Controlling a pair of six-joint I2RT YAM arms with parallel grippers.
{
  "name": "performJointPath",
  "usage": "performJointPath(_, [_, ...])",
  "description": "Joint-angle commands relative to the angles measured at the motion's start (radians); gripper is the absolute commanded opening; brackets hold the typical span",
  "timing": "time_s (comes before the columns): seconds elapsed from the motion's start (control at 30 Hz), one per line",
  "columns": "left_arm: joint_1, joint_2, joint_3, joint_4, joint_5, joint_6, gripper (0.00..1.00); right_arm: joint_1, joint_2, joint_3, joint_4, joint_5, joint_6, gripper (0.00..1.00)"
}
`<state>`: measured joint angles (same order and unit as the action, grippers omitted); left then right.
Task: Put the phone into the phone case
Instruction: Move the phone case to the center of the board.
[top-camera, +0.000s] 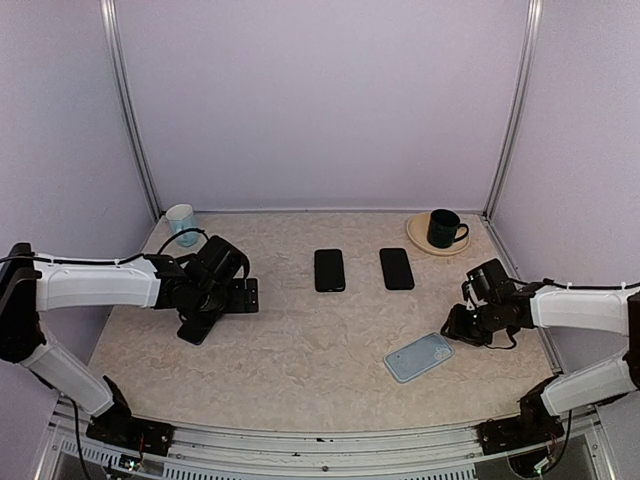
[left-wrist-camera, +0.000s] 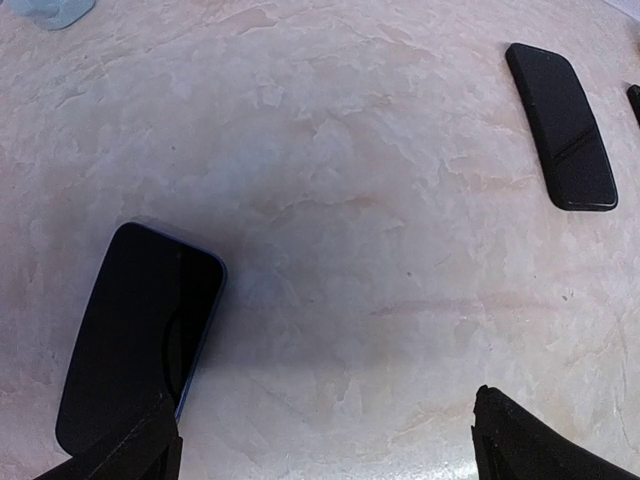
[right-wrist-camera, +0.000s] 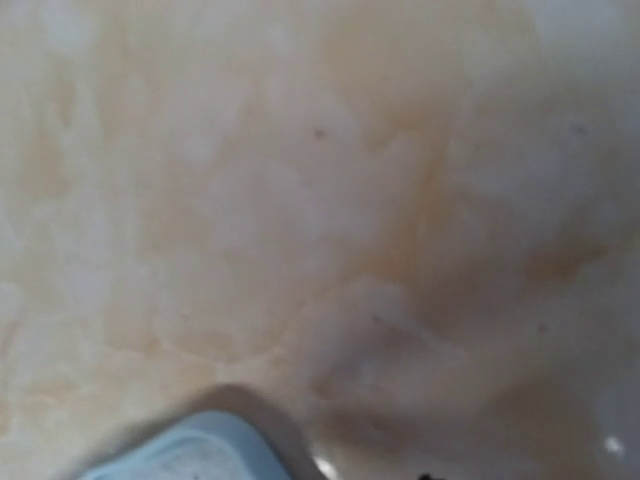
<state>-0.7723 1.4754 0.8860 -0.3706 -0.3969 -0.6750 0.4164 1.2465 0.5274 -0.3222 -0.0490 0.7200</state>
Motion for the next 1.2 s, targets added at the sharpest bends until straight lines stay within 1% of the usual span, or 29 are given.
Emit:
performJointPath(0.0, [-0.005,-0.067,-0.038,0.016,0.000,-0.011,0.99,0.031,0.035,0.025,-0.018,0.018,-0.024,0.40])
performJointPath(0.17, [-0.005,-0.150,-0.083,0.011,0.010,-0.004,0.99,0.069,0.090,0.025,0.004,0.039,-0.043,0.40])
performJointPath(0.27, [-0.005,-0.201,-0.111,-0.001,0.010,0.000,0.99,0.090,0.111,0.014,0.026,0.041,-0.045,0.36])
performJointPath(0.53, [-0.004,-0.355,-0.220,-0.013,0.000,-0.028,0.99,0.140,0.132,-0.048,0.091,0.025,-0.036,0.06])
performJointPath(0.63, [-0.004,-0.382,-0.235,-0.024,-0.016,-0.034,0.99,0.170,0.130,-0.050,0.099,0.029,-0.023,0.01])
performJointPath(0.77, [0.012,-0.377,-0.225,-0.043,-0.036,-0.011,0.99,0.220,0.146,-0.025,0.106,0.041,-0.012,0.00])
performJointPath(0.9, [0.043,-0.358,-0.201,-0.060,-0.040,0.022,0.99,0.262,0.197,0.051,0.092,0.065,-0.044,0.00])
performJointPath(1.17, [0.069,-0.276,-0.162,-0.082,-0.054,0.071,0.99,0.287,0.334,0.254,0.055,0.054,-0.226,0.00])
